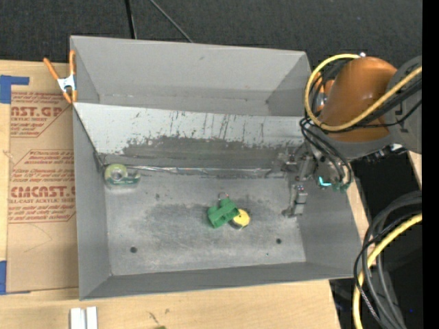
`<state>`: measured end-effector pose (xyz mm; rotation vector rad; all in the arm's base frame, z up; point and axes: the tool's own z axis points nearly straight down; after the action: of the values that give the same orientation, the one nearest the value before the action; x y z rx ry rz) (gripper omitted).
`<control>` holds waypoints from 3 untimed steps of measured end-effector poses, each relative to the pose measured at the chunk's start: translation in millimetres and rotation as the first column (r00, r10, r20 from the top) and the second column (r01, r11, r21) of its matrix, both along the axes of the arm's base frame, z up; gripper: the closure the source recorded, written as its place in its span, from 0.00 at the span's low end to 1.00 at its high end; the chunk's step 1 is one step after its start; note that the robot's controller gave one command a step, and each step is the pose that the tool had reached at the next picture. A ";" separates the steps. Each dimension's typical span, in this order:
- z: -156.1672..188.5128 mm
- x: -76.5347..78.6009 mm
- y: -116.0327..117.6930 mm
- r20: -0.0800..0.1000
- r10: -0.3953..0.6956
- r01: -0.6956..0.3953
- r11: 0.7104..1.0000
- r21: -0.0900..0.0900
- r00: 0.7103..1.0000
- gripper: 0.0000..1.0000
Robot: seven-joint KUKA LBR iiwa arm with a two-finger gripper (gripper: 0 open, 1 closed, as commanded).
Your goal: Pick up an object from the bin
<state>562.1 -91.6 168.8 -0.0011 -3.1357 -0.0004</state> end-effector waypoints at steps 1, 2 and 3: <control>-7.0 -46.2 19.0 0.004 0.115 -0.115 0.993 0.001 0.993 0.00; -103.4 -22.2 84.6 0.002 0.143 -0.143 0.990 0.005 0.990 0.00; -98.2 -20.3 81.0 0.008 0.138 -0.138 0.990 0.001 0.990 1.00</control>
Offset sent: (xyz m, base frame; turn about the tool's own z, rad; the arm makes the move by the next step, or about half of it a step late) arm -0.0452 0.0181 -0.0060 -0.1155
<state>541.8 -10.5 70.6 0.2169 -3.1359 -0.0017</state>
